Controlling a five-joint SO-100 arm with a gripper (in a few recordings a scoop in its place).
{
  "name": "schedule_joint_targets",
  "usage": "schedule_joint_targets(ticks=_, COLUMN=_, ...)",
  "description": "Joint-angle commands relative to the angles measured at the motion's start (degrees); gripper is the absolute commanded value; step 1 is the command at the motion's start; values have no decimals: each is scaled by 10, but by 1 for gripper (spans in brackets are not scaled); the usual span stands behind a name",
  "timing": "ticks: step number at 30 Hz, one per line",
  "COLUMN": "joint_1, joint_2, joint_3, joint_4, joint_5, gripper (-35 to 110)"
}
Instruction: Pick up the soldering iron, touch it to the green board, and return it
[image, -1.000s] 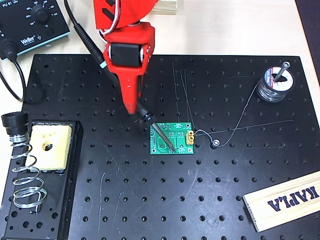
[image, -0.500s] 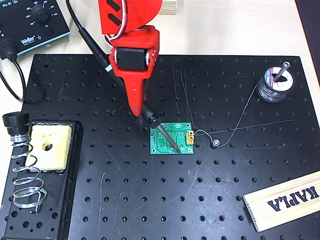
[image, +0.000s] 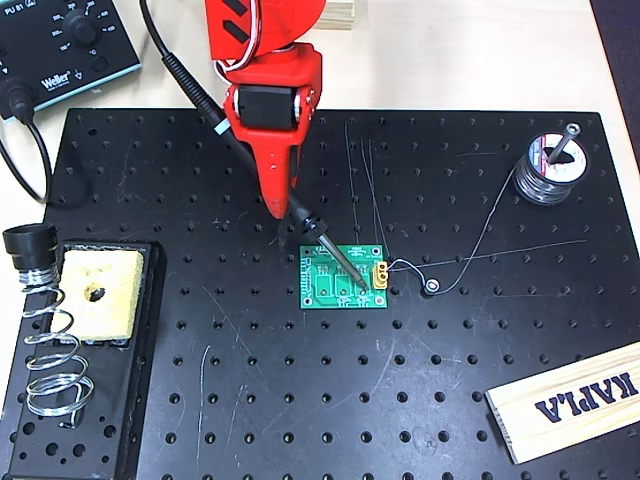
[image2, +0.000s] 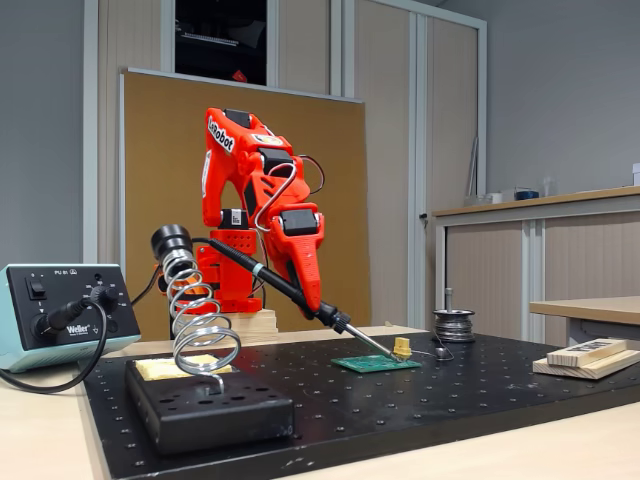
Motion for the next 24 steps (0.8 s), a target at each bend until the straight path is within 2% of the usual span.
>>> schedule_joint_targets(ticks=1, joint_1=-16, joint_2=30, joint_3=11, joint_4=-1, joint_5=14, gripper=0)
schedule_joint_targets(ticks=24, joint_1=-25, joint_2=24, joint_3=4, joint_4=0, joint_5=22, gripper=0)
